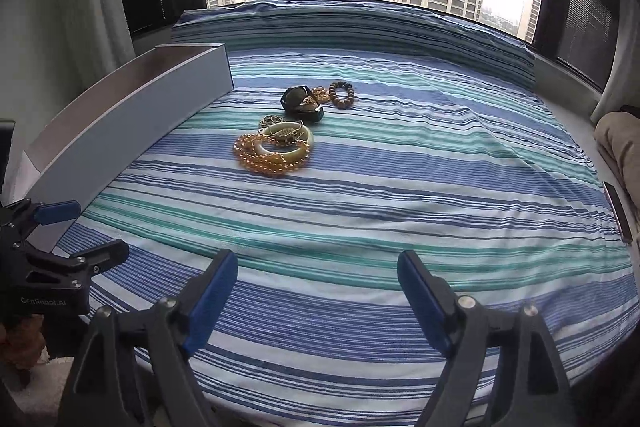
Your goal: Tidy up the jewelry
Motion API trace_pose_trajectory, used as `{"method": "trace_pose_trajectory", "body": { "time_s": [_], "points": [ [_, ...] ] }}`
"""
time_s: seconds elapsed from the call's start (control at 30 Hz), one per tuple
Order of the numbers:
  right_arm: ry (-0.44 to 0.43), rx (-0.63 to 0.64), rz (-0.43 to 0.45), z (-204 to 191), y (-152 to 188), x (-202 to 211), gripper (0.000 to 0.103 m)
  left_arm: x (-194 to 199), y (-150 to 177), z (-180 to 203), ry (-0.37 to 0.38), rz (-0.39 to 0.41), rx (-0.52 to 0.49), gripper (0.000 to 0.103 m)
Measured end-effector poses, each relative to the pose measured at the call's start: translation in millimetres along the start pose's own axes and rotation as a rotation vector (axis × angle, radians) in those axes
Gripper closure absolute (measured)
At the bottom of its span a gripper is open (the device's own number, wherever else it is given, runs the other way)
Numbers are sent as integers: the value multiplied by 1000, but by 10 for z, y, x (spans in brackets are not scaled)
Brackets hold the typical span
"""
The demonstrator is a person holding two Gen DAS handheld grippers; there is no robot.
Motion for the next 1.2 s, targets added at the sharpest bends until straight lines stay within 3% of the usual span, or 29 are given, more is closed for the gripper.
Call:
{"method": "trace_pose_trajectory", "body": {
  "time_s": [0.2, 0.67, 1.2],
  "points": [
    [7, -2, -3, -85, 77, -6, 18, 68, -16, -26, -41, 60, 1, 1],
    [45, 33, -41, -201, 105, -26, 18, 140, -36, -51, -4, 98, 22, 1],
    [-11, -22, -63, -91, 183, -195, 18, -138, -66, -124, -47, 17, 64, 1]
  ]
}}
Point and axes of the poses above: each gripper's, at about its wrist camera, not at the fingertips, and x roughly against the way its jaws point, z to its right, y to its underside, the point moved 5 cm from there along -x, roughly the way its jaws point, and after that the axes turned 8 degrees about x, right-handed, at the moved point
